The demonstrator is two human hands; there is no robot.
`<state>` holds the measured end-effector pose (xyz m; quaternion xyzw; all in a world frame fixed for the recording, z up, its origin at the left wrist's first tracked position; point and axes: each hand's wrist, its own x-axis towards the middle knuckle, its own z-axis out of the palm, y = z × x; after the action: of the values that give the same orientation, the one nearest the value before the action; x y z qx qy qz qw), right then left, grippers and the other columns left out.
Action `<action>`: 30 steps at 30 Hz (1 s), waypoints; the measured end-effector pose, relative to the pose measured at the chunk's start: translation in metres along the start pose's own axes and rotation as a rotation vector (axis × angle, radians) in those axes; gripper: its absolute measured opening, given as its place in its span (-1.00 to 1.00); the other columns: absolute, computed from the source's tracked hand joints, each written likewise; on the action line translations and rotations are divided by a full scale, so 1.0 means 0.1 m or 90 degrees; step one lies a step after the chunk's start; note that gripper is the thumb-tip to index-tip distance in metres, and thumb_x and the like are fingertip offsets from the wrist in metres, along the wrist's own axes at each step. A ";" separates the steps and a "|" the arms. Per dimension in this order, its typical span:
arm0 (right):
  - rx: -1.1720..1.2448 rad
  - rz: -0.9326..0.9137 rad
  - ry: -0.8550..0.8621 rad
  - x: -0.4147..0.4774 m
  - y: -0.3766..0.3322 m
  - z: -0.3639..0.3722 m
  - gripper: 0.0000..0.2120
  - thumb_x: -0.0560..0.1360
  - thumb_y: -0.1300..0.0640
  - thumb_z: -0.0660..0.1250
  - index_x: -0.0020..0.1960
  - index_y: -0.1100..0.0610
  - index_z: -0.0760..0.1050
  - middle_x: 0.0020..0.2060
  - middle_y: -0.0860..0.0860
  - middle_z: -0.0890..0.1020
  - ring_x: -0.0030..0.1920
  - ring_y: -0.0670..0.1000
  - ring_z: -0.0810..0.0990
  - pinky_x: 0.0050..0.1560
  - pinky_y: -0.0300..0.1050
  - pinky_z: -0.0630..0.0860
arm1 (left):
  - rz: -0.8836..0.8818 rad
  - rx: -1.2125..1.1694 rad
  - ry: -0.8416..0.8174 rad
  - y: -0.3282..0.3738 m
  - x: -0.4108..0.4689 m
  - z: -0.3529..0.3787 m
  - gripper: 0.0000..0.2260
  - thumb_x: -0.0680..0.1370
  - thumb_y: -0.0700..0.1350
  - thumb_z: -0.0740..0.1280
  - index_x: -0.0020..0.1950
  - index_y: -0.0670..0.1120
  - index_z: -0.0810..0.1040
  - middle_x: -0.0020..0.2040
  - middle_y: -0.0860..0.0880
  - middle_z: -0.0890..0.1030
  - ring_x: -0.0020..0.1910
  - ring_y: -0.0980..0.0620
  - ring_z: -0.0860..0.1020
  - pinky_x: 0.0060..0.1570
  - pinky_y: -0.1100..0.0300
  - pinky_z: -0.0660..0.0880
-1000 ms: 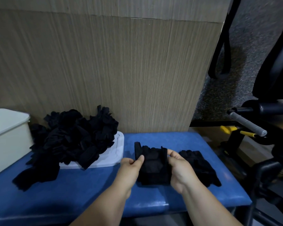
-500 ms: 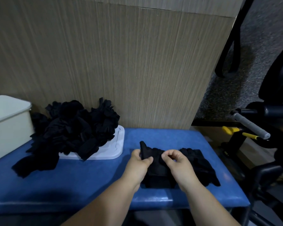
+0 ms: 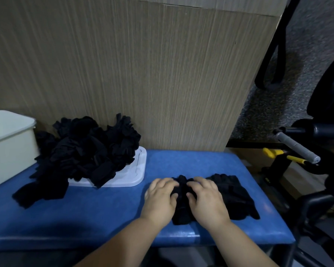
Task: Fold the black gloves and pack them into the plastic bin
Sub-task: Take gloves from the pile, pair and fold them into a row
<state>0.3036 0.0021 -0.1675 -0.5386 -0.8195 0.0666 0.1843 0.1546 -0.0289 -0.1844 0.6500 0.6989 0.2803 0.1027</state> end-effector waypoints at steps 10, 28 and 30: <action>-0.099 0.031 -0.178 -0.07 0.01 0.07 -0.50 0.66 -0.10 -0.11 0.56 -0.02 0.01 0.56 -0.11 0.00 0.55 -0.02 -0.21 0.52 -0.01 -0.22 | 0.014 0.158 -0.213 -0.02 0.01 0.03 -0.56 0.66 0.12 -0.04 0.56 0.16 0.05 0.58 0.18 -0.06 0.55 0.08 -0.19 0.50 0.00 -0.24; 0.051 0.371 0.125 -0.10 0.86 -0.42 -0.68 0.60 0.05 0.15 0.31 0.03 0.47 0.28 0.09 0.48 0.29 0.18 0.37 0.27 0.10 0.37 | 0.019 0.166 -0.242 -0.03 0.00 0.02 -0.52 0.64 0.20 -0.10 0.56 0.19 -0.03 0.57 0.19 -0.16 0.54 0.09 -0.24 0.49 -0.02 -0.28; 0.109 0.415 0.091 -0.08 0.93 -0.43 -0.65 0.60 0.02 0.16 0.36 0.06 0.42 0.31 0.12 0.43 0.27 0.20 0.41 0.19 0.07 0.44 | 0.020 0.167 -0.243 -0.03 0.00 0.02 -0.52 0.64 0.21 -0.10 0.56 0.19 -0.03 0.57 0.19 -0.16 0.54 0.09 -0.24 0.49 -0.02 -0.27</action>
<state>0.4027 0.0296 -0.1580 -0.7581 -0.5804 0.1529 0.2550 0.1532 -0.0287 -0.1880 0.7096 0.6872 0.0606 0.1433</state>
